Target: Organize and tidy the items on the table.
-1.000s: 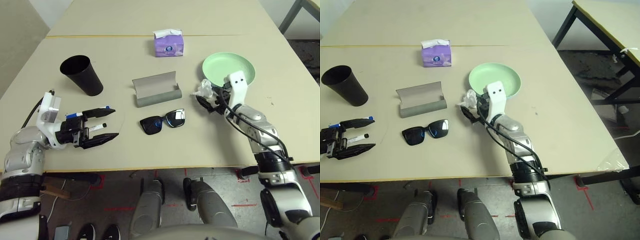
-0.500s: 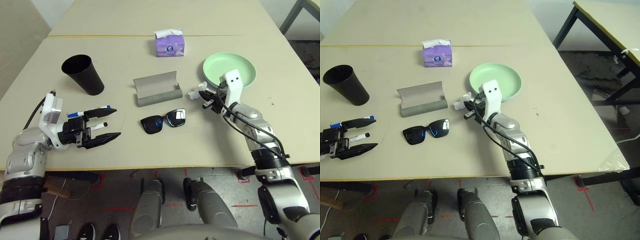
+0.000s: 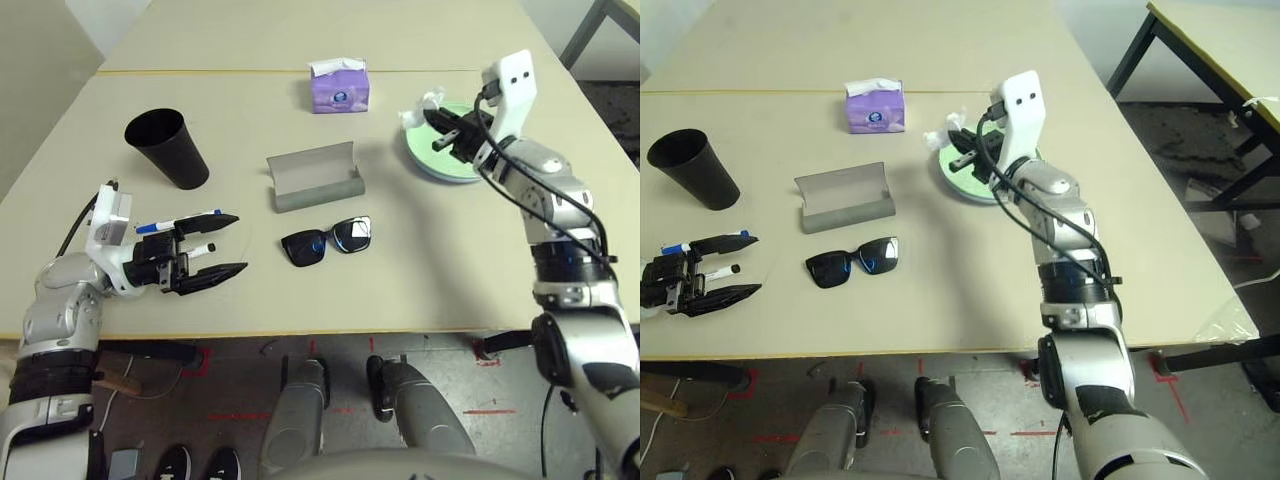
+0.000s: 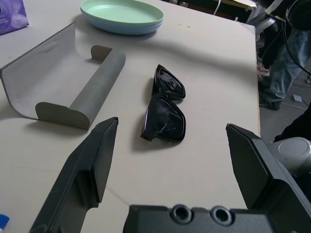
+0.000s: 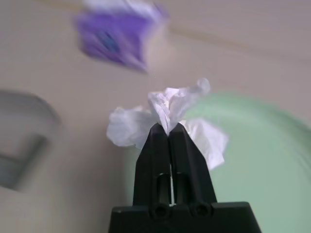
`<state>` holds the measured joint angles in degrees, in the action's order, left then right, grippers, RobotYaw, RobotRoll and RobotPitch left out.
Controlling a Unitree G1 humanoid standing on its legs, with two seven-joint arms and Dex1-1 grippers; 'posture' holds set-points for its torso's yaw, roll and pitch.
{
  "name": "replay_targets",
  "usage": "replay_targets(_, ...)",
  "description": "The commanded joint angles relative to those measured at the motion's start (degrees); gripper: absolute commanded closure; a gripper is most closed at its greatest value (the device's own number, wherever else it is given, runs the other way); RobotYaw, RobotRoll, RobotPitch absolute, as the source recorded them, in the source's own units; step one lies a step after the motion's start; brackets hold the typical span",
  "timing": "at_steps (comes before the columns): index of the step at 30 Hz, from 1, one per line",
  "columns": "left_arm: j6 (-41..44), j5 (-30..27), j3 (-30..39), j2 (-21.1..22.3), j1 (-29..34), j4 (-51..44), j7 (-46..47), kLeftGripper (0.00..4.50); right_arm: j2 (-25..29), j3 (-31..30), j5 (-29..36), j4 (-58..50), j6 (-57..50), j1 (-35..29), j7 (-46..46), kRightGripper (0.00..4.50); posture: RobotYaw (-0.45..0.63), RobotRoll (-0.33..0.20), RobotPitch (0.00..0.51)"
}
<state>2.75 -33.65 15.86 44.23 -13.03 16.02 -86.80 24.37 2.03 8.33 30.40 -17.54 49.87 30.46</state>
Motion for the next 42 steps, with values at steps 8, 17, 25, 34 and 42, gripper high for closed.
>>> replay_targets(8,-0.04,-0.09,0.47,-0.01,2.85,-2.07,0.95,0.00,2.39,-0.09,-3.41,4.76,3.33,1.91,-0.72,0.82,0.01,0.000,0.232)
replay_targets(17,-0.86,0.93,-1.09,-0.21,0.06,1.48,-0.33,0.00,19.13,-2.18,8.07,-32.64,-28.35,-3.68,18.29,0.03,-0.05,0.000,0.231)
replay_targets(25,-2.62,2.39,-2.06,0.25,-3.92,7.07,-3.14,0.00,26.12,-8.67,17.91,-54.70,-58.00,5.11,19.84,0.03,-0.09,0.000,0.225)
replay_targets(34,-4.01,3.07,-1.68,0.20,-4.75,8.81,-3.65,0.00,25.61,-27.73,15.43,-62.30,-56.55,7.95,19.83,0.03,-0.08,0.000,0.221)
replay_targets(42,-4.86,3.01,-0.87,0.50,-3.30,8.99,-3.11,0.00,18.16,-39.59,11.53,-57.24,-53.92,14.65,20.29,0.03,-0.06,0.000,0.222)
